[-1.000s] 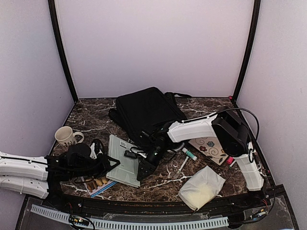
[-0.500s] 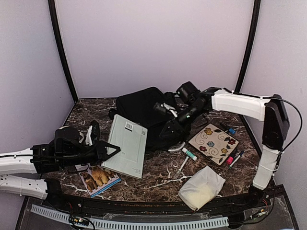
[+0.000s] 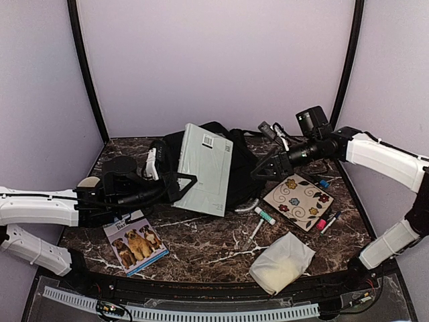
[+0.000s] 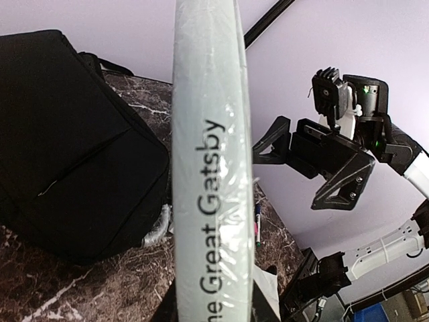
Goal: Pack the student bag
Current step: Pass from the left arm to the right
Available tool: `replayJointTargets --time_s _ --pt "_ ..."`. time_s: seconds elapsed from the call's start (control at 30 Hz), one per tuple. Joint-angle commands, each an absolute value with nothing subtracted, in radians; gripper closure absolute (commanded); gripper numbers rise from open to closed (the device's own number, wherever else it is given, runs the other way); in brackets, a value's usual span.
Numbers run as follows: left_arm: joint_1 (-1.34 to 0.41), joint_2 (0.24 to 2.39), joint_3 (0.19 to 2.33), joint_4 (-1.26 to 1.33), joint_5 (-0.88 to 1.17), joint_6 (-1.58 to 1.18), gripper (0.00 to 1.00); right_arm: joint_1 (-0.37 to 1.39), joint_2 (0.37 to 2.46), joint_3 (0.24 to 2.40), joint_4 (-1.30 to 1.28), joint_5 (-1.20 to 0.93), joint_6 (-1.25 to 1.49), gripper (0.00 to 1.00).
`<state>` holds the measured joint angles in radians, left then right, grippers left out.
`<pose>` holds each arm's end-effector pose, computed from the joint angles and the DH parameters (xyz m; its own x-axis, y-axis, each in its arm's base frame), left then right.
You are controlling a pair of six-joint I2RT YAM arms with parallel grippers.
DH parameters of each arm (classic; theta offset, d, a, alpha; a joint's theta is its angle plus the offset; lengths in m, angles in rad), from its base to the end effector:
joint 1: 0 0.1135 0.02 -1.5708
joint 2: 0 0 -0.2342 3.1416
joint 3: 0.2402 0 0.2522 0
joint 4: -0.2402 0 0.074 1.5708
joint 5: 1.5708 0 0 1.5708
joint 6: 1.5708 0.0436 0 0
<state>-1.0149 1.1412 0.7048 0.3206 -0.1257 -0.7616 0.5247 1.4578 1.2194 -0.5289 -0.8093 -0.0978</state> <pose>0.1557 -0.2403 0.2637 -0.5803 -0.3632 -0.7289 0.5203 0.5232 -0.6750 0.2618 0.1880 0.2744 -0.5202 -0.3789 -0.7654 -0.8514 0.3006 0.4298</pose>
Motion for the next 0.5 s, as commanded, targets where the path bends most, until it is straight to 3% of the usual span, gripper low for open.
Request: replayJointTargets --time_s 0.0,0.13,0.47 --pt "-1.016 1.184 0.751 0.711 -0.121 -0.684 1.0 0.511 1.394 1.131 -0.271 -0.865 0.036 0.0" --pt "-1.016 1.246 0.757 0.885 -0.08 -0.702 1.0 0.511 1.414 1.112 -0.216 -0.924 0.12 0.0" --pt "-1.014 1.315 0.785 1.041 -0.016 -0.775 1.0 0.51 1.455 1.086 0.009 -1.01 0.31 0.0"
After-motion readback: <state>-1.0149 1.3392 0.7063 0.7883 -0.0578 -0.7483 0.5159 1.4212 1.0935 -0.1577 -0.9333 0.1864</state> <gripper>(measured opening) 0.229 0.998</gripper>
